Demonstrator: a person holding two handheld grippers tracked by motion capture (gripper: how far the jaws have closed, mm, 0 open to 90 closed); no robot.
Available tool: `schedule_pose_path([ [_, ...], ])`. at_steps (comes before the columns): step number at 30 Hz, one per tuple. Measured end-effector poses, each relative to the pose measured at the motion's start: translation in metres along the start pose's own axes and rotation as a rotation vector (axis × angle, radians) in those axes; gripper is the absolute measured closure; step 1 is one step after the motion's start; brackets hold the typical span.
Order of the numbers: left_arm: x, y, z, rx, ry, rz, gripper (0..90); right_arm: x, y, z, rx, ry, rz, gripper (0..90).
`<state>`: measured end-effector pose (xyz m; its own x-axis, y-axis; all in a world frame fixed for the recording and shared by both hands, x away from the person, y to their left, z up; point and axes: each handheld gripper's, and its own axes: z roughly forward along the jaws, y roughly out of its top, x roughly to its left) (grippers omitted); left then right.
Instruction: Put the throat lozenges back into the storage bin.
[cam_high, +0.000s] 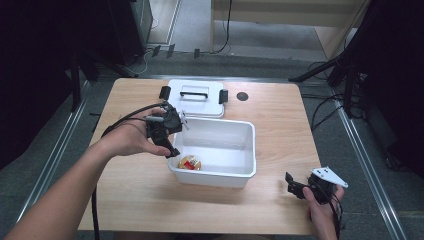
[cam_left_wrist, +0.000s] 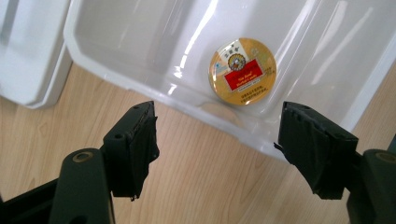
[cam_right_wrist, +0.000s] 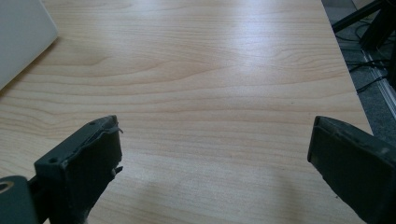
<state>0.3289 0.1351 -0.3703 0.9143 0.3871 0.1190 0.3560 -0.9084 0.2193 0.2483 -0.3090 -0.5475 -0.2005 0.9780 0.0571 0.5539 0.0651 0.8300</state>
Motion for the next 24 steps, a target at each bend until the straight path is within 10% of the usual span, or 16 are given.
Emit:
schedule_pose_path([
  [24, 0.008, -0.065, 0.017, -0.001, -0.017, -0.144, 26.0, 0.0, 0.0, 0.0, 0.0, -0.004, 0.0, 3.5],
])
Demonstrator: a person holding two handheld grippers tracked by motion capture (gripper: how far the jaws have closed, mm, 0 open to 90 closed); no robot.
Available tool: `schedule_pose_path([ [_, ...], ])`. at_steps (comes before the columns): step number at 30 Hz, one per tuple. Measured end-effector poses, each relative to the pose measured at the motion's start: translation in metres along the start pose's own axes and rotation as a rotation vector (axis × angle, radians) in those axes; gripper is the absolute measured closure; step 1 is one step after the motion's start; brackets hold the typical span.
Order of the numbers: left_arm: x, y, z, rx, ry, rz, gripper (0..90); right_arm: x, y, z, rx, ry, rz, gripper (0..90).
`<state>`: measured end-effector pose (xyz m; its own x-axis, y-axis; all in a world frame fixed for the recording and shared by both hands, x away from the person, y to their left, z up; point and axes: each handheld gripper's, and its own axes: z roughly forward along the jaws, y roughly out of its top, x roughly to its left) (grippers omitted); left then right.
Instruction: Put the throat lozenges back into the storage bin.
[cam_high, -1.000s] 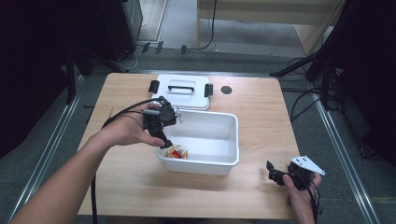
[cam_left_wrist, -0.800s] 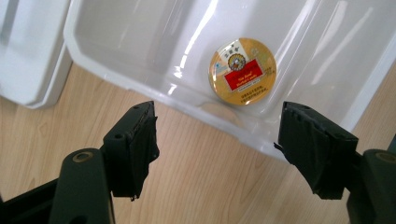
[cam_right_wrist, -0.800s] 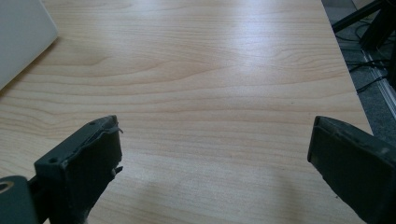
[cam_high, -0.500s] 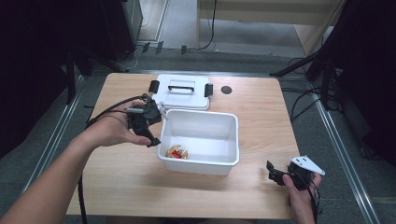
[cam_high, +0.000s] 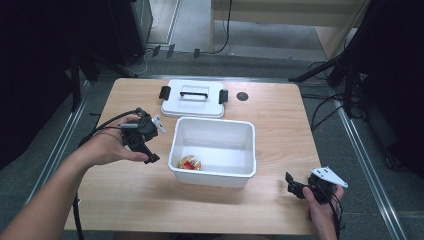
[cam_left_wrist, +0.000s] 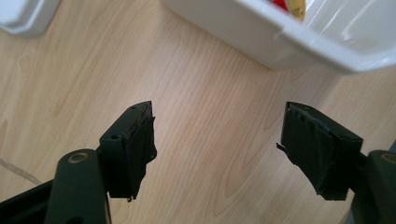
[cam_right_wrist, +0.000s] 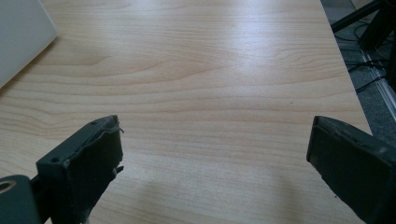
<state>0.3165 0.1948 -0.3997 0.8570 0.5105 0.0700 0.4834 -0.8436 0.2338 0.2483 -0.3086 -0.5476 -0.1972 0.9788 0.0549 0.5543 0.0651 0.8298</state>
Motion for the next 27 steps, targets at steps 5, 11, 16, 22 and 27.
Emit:
schedule_pose_path([
  [5, 0.002, -0.021, 0.015, -0.012, 0.0, -0.069, 19.2, 0.0, 0.0, 0.0, 0.002, -0.003, 0.0, 3.7],
  [11, 0.001, -0.044, 0.031, -0.065, 0.019, -0.155, 10.8, 0.0, 0.0, 0.0, 0.002, -0.006, 0.001, 3.8],
  [16, -0.002, -0.063, 0.044, -0.123, 0.039, -0.214, 2.0, 0.0, 0.0, 0.0, 0.001, -0.008, 0.0, 3.9],
  [22, -0.002, -0.088, 0.054, -0.233, 0.077, -0.316, 0.0, 0.0, 0.0, 0.0, 0.002, -0.009, -0.001, 3.8],
  [27, -0.005, -0.11, 0.063, -0.331, 0.153, -0.397, 0.0, 0.0, 0.0, 0.0, 0.001, -0.009, -0.002, 3.9],
])
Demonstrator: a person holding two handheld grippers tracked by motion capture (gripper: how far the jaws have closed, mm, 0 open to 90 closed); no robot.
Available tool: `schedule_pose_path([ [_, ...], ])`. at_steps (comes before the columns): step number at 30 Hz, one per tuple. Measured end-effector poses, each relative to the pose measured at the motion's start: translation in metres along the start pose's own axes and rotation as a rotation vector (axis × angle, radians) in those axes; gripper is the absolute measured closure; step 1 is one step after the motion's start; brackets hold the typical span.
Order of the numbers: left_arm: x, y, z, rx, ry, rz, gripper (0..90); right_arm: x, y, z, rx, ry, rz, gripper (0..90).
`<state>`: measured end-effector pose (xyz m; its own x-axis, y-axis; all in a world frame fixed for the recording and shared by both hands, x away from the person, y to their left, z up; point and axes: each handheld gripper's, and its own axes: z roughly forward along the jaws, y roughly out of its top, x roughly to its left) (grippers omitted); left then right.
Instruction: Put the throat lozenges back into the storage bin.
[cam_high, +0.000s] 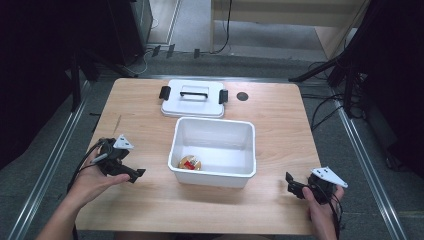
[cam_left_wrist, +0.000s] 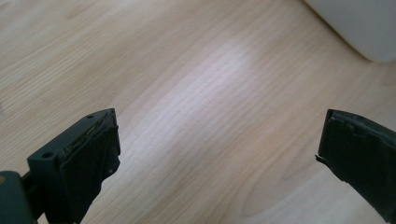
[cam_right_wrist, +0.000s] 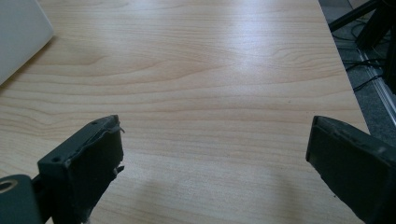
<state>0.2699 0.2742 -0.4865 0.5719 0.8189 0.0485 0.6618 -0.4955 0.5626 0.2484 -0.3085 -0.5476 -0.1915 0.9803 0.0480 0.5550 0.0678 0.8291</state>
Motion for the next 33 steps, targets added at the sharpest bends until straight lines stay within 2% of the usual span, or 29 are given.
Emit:
schedule_pose_path([
  [3, 0.005, -0.015, 0.001, -0.072, 0.039, -0.049, 0.0, 0.0, 0.0, 0.0, 0.0, 0.0, 0.0, 3.9],
  [9, 0.01, -0.047, -0.003, -0.271, 0.126, -0.201, 0.0, 0.0, 0.0, 0.0, 0.001, -0.002, -0.002, 3.9],
  [11, 0.01, -0.059, -0.003, -0.346, 0.164, -0.239, 0.0, 0.0, 0.0, 0.0, 0.002, -0.002, -0.003, 3.9],
  [14, 0.01, -0.075, -0.001, -0.422, 0.202, -0.307, 0.0, 0.0, 0.0, 0.0, 0.001, -0.003, -0.002, 4.0],
  [20, 0.008, -0.1, 0.004, -0.5, 0.292, -0.409, 0.0, 0.001, 0.0, 0.0, 0.0, -0.005, 0.002, 4.1],
  [23, 0.007, -0.102, -0.001, -0.545, 0.31, -0.419, 0.0, 0.001, 0.0, 0.0, -0.002, -0.008, 0.005, 4.1],
  [26, 0.006, -0.103, 0.002, -0.538, 0.322, -0.436, 0.0, 0.0, 0.0, 0.0, 0.0, -0.008, 0.003, 4.1],
  [29, 0.003, -0.104, 0.002, -0.55, 0.346, -0.427, 0.0, 0.001, 0.0, 0.0, 0.0, -0.008, 0.001, 4.1],
  [33, 0.005, -0.105, 0.002, -0.577, 0.361, -0.461, 0.0, 0.001, 0.0, 0.0, -0.001, -0.005, -0.008, 4.1],
])
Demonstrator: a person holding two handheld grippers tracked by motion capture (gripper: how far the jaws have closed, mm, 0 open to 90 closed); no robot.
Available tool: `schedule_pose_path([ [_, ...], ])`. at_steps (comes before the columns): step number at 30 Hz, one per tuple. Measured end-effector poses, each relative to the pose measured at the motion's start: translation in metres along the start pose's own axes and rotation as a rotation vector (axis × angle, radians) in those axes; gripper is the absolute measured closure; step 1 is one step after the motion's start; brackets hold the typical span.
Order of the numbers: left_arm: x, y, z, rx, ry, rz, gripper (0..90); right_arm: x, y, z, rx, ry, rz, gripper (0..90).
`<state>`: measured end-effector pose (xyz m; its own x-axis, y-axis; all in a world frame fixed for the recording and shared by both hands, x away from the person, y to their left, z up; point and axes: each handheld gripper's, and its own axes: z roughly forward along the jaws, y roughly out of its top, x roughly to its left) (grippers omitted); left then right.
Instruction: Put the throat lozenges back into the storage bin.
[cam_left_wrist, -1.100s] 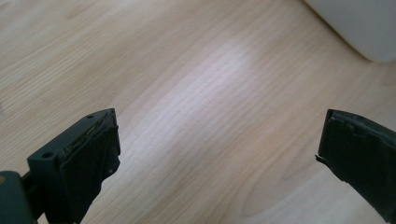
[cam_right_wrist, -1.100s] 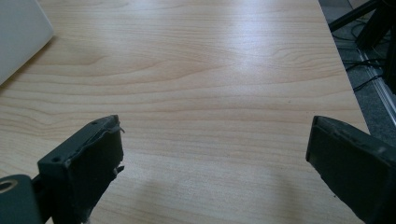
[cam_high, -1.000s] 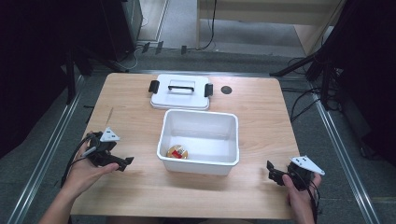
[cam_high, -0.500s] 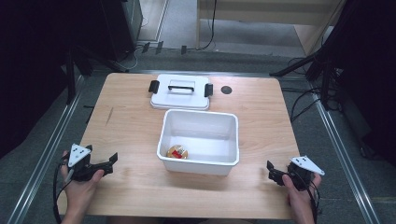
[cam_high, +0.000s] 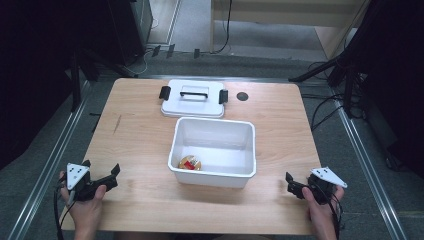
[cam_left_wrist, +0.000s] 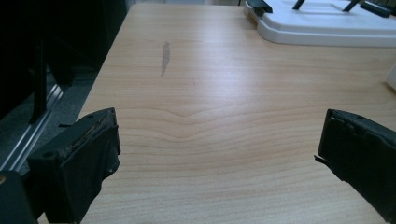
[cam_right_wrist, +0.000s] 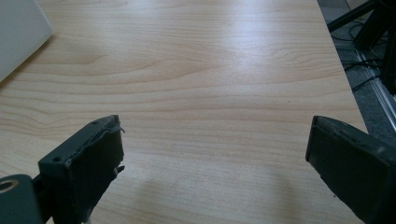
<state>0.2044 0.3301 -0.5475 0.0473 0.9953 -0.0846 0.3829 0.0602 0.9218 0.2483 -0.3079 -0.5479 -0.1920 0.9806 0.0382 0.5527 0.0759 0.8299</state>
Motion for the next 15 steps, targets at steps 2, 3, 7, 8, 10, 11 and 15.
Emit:
schedule_pose_path([
  [2, 0.002, -0.0002, 0.0006, -0.005, 0.002, -0.018, 0.0, 0.0003, 0.0, 0.0, 0.002, -0.001, 0.0, 4.1],
  [3, 0.0026, -0.0004, 0.0009, -0.004, 0.0, -0.03, 0.0, 0.0004, 0.0, 0.0, 0.003, -0.001, -0.001, 4.1],
  [7, 0.0041, -0.001, 0.0026, -0.002, -0.012, -0.045, 0.0, 0.0008, 0.0, 0.0, 0.005, -0.003, -0.001, 4.1],
  [8, 0.0039, -0.001, 0.0028, 0.002, -0.012, -0.043, 0.0, 0.0008, 0.0001, 0.0001, 0.005, -0.003, -0.001, 4.1],
  [10, 0.0034, -0.001, 0.0033, 0.008, -0.018, -0.04, 0.0, 0.0009, 0.0001, 0.0001, 0.006, -0.005, -0.001, 4.1],
  [11, 0.0035, -0.0009, 0.0036, 0.012, -0.026, -0.04, 0.0, 0.0009, 0.0001, 0.0001, 0.005, -0.005, -0.001, 4.1],
  [15, 0.0038, 0.0001, 0.006, 0.037, -0.05, -0.039, 0.0, 0.0008, 0.0002, 0.0002, 0.007, -0.006, -0.002, 4.1],
])
